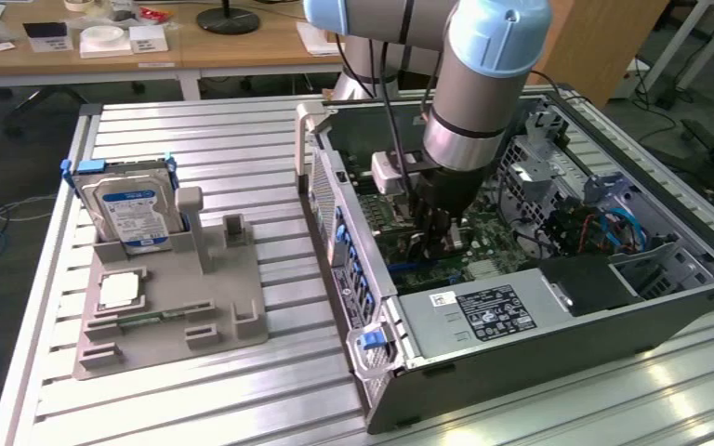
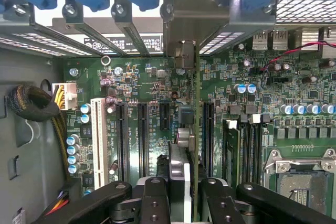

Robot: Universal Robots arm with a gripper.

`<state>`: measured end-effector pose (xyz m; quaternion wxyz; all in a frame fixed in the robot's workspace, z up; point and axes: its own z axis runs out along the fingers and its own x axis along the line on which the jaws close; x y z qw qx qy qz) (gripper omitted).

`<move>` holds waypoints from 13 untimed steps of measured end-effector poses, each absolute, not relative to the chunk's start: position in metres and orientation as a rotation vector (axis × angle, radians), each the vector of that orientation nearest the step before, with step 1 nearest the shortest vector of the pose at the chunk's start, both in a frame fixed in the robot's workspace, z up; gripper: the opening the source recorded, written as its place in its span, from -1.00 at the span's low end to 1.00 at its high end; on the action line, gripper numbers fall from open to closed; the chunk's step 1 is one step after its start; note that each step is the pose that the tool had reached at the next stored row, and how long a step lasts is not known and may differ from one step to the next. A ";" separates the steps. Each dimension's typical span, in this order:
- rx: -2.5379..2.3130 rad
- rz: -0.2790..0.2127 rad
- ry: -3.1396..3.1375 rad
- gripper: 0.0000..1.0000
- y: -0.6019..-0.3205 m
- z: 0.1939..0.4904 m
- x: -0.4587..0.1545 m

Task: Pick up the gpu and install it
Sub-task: 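Insert the gpu into the slot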

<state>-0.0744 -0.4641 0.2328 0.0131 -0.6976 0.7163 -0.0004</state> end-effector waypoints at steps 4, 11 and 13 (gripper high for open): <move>-2.174 -0.001 2.232 -0.44 -0.464 0.231 -0.075; -2.174 -0.001 2.232 -0.44 -0.464 0.229 -0.075; -2.174 -0.001 2.232 -0.44 -0.464 0.228 -0.075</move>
